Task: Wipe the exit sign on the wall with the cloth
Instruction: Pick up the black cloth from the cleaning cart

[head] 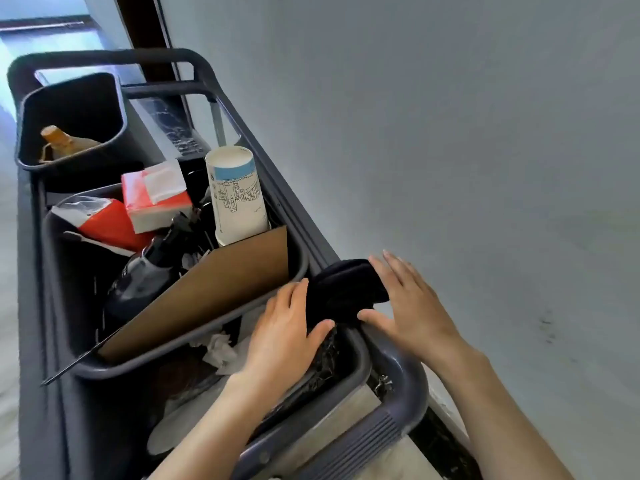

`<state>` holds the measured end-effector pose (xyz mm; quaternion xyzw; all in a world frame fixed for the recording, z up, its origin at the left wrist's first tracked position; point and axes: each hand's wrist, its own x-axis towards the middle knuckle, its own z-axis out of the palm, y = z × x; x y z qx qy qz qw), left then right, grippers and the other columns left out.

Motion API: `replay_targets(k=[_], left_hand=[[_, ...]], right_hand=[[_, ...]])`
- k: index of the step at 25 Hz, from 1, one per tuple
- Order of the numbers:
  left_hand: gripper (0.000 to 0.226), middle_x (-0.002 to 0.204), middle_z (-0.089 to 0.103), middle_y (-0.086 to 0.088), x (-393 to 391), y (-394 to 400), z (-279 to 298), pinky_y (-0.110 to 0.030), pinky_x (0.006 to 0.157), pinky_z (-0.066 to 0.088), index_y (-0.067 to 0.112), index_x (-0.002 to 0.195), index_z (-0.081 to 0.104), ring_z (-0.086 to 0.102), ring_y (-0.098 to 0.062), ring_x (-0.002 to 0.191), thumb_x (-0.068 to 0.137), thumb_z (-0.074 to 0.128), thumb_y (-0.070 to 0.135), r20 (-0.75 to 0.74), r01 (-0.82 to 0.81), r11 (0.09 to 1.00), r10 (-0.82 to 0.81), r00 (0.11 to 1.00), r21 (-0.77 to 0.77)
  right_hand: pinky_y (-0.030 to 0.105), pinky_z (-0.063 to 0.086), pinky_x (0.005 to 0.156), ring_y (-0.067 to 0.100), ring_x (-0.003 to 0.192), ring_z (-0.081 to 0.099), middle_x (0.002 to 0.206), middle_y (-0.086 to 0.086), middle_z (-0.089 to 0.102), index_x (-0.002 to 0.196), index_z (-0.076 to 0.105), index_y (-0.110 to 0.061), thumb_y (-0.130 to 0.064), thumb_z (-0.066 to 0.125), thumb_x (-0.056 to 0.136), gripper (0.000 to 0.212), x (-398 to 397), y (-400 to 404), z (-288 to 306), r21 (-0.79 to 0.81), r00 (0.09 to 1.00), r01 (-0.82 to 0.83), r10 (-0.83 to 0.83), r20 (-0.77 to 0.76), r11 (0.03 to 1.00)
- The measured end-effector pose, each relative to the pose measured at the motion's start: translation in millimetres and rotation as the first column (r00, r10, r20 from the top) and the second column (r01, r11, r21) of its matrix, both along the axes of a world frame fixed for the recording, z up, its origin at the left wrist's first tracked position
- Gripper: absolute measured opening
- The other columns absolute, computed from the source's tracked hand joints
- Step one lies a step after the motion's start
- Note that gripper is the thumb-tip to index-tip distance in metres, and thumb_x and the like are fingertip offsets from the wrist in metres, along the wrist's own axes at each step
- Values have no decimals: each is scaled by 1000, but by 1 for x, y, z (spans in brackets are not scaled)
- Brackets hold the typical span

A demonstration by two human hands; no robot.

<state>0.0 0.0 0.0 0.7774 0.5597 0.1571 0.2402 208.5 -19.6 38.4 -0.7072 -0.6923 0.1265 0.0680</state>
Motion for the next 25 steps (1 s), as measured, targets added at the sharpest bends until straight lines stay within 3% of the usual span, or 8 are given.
replay_targets(k=[4,7,12,16,20,25], left_hand=[[79,155,28,0,13,14,-20,-36,108,35,21,154,17,28,-20,139,95,56,55,87,-25,975,45,995,-221],[73,146,44,1,17,18,-29,-35,98,43,27,150,25,44,-20,129,93,62,51,160,-51,955,101,982,-291],[33,110,68,11,14,22,-28,-28,77,51,35,124,54,63,-15,101,94,67,34,185,-61,973,104,977,-224],[20,94,71,16,3,21,-17,-29,70,54,37,110,63,65,-10,88,93,69,30,207,-25,974,73,976,-226],[15,75,67,23,0,16,9,-8,48,36,42,100,64,60,8,65,90,73,35,260,106,972,-49,964,-209],[14,77,70,22,21,-2,55,-8,53,44,46,93,66,63,9,70,85,76,39,374,305,938,-227,899,-164]], right_hand=[[34,18,116,13,148,8,163,-8,6,151,9,-36,-52,62,82,88,0,24,-12,-113,993,-3,-10,-117,994],[35,27,113,16,145,22,161,-6,17,151,12,-36,-42,64,84,84,-5,31,-24,-160,992,-17,-3,-124,987],[38,42,98,27,123,44,136,3,43,146,26,-32,-38,68,80,78,-15,32,-30,-109,994,91,-98,-56,990],[33,44,80,21,109,54,116,-4,57,126,49,-35,-43,66,79,51,-16,14,-20,-36,991,130,-131,-40,991],[28,37,67,14,93,54,92,-16,56,107,60,-36,-50,65,77,34,-6,-22,3,18,974,205,-202,-105,979],[14,31,62,-3,82,47,77,-24,52,78,53,-44,-46,73,70,22,22,-82,46,61,911,314,-282,-301,948]])
